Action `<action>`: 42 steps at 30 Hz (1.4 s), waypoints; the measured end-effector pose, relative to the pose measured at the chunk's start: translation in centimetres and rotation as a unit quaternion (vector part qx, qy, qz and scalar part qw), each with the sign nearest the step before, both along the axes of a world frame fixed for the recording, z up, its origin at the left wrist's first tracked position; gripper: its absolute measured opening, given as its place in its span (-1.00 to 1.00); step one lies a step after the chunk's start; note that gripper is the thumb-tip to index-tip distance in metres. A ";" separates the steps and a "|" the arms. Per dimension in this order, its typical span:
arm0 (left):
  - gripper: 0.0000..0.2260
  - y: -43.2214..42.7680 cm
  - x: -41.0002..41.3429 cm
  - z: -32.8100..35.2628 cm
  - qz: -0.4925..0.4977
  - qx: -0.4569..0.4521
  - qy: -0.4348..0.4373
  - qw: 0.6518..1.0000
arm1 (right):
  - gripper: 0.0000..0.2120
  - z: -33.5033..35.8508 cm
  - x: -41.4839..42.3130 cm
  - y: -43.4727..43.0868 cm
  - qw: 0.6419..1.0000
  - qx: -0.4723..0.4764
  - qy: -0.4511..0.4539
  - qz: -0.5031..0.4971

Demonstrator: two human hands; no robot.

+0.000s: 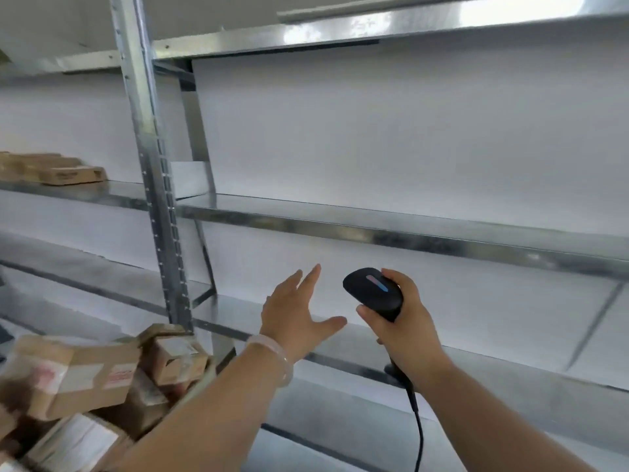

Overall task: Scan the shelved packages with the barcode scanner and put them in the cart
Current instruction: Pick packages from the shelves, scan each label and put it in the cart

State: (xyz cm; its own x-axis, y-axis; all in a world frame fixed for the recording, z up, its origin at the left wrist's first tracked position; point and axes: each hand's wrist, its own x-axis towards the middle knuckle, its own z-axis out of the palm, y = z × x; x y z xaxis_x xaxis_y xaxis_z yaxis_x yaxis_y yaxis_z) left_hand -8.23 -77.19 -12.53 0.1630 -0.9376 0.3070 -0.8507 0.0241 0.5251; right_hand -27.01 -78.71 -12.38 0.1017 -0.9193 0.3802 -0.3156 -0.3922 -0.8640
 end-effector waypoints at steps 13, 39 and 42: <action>-0.18 -4.9 -30.0 3.4 -0.266 -0.042 -0.002 0.963 | -0.47 2.7 -28.4 4.0 0.964 -0.027 -0.003 -0.264; -0.24 -17.5 -58.5 9.7 -0.516 -0.024 0.011 0.856 | -0.45 10.9 -53.4 1.0 0.821 -0.103 0.037 -0.560; -0.22 -18.8 -61.8 10.1 -0.513 -0.030 0.024 0.858 | -0.46 11.4 -56.9 -0.4 0.827 -0.106 0.032 -0.551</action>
